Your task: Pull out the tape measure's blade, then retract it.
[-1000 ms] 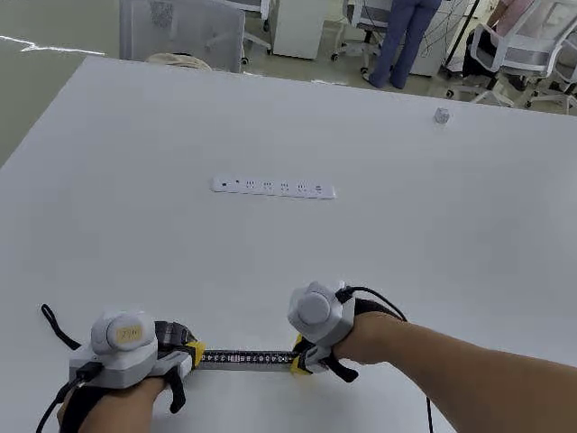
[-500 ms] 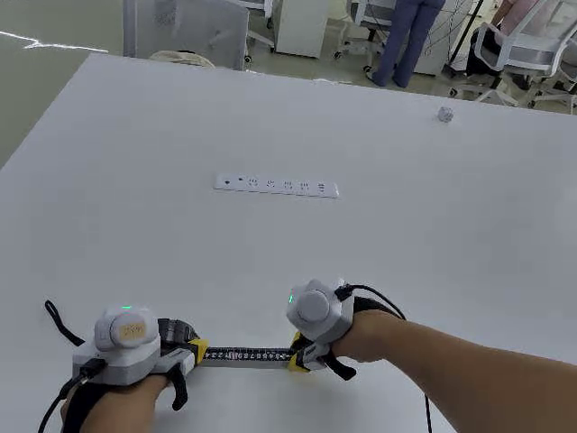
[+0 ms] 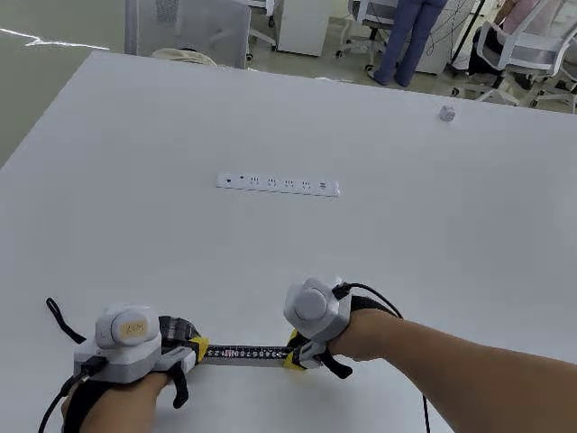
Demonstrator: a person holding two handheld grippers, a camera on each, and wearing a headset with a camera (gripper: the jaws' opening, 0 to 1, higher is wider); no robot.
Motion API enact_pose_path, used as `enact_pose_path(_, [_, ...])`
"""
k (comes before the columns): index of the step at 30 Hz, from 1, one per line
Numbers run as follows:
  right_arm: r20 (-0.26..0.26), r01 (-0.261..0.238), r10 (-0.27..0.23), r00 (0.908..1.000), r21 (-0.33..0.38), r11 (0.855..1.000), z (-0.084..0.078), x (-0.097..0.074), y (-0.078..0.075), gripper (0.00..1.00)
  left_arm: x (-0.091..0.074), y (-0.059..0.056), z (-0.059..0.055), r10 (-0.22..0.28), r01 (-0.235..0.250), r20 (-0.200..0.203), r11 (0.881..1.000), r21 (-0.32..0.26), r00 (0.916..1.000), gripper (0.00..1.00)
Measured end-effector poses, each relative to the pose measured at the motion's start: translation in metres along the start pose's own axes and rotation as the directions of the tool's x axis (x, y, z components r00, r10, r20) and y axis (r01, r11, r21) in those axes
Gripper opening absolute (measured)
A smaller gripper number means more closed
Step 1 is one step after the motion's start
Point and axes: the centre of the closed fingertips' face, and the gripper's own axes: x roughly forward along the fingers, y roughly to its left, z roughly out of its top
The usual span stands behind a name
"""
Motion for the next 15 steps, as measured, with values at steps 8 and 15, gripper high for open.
enact_pose_path(8, [0.008, 0.004, -0.004, 1.0, -0.004, 1.0, 0.0038, 0.0005, 0.002, 0.15, 0.0, 0.0001, -0.0003, -0.002, 0.002, 0.001, 1.0, 0.001, 1.0, 0.62])
enact_pose_path(15, [0.017, 0.005, -0.005, 0.9998, 0.002, 1.0, 0.0064, 0.0026, 0.0024, 0.15, -0.0006, 0.0002, -0.0006, -0.003, 0.003, 0.002, 1.0, 0.002, 1.0, 0.62])
